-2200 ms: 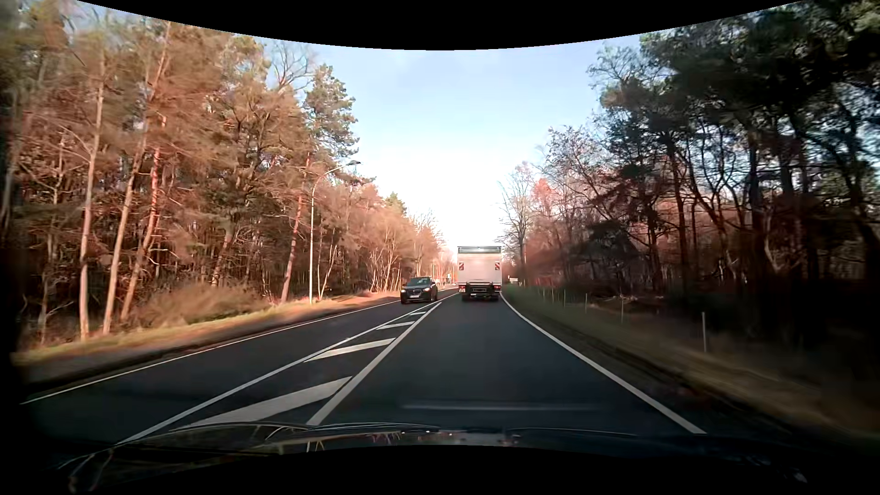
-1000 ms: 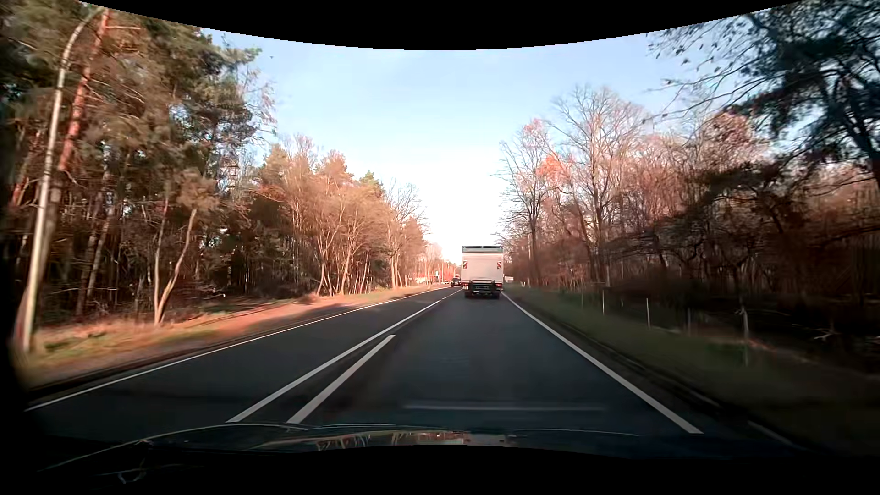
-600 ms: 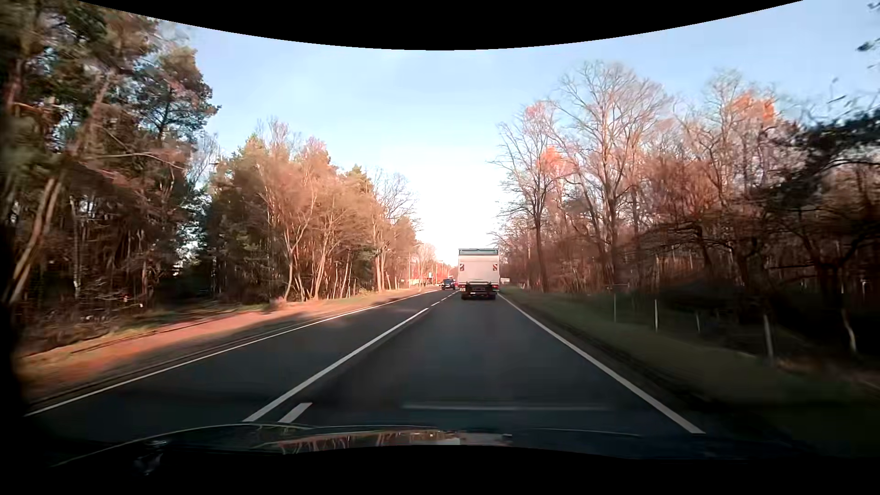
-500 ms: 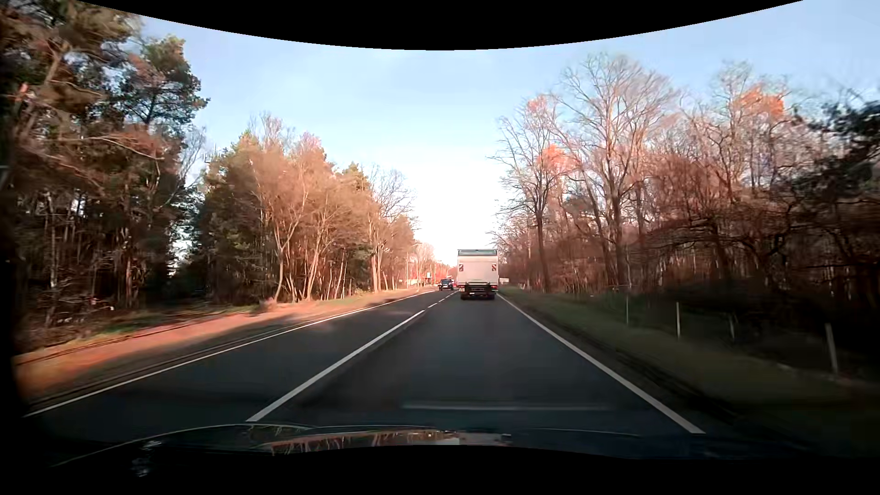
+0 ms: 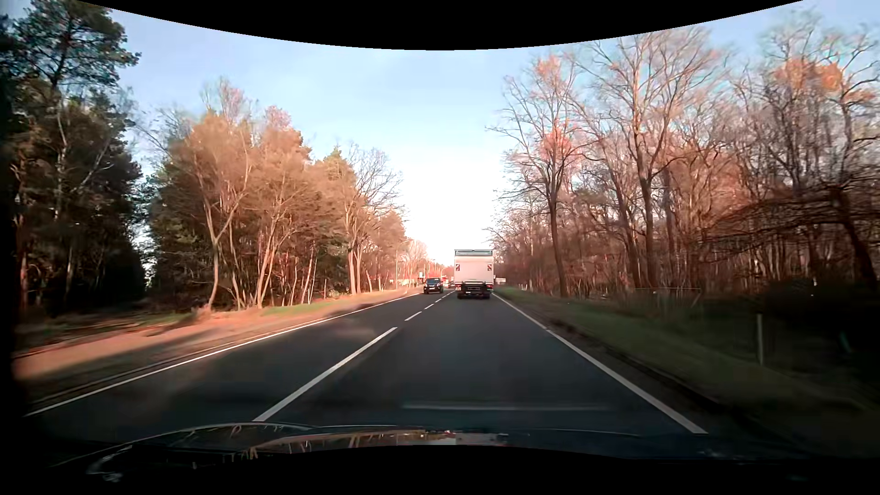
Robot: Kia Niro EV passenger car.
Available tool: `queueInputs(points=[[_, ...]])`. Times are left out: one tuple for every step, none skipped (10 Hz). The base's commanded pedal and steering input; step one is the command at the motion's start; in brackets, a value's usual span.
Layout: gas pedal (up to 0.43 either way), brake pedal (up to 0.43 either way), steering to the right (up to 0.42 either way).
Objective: Follow the waypoints while adhering to traffic rules and regulations
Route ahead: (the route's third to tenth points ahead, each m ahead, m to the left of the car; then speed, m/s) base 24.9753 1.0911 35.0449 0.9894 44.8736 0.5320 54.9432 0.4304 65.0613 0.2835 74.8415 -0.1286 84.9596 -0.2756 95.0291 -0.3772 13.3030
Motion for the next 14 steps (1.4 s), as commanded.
queueInputs(points=[[0.22,0.0,0.006],[0.22,0.0,0.006],[0.228,0.0,0.006],[0.228,0.0,0.006],[0.228,0.0,0.005],[0.228,0.0,0.003],[0.22,0.0,0.002],[0.22,0.0,0.002],[0.209,0.0,0.001],[0.209,0.0,0.001],[0.197,0.0,0.001],[0.197,0.0,0.001],[0.197,0.0,0.001],[0.189,0.0,0.001]])
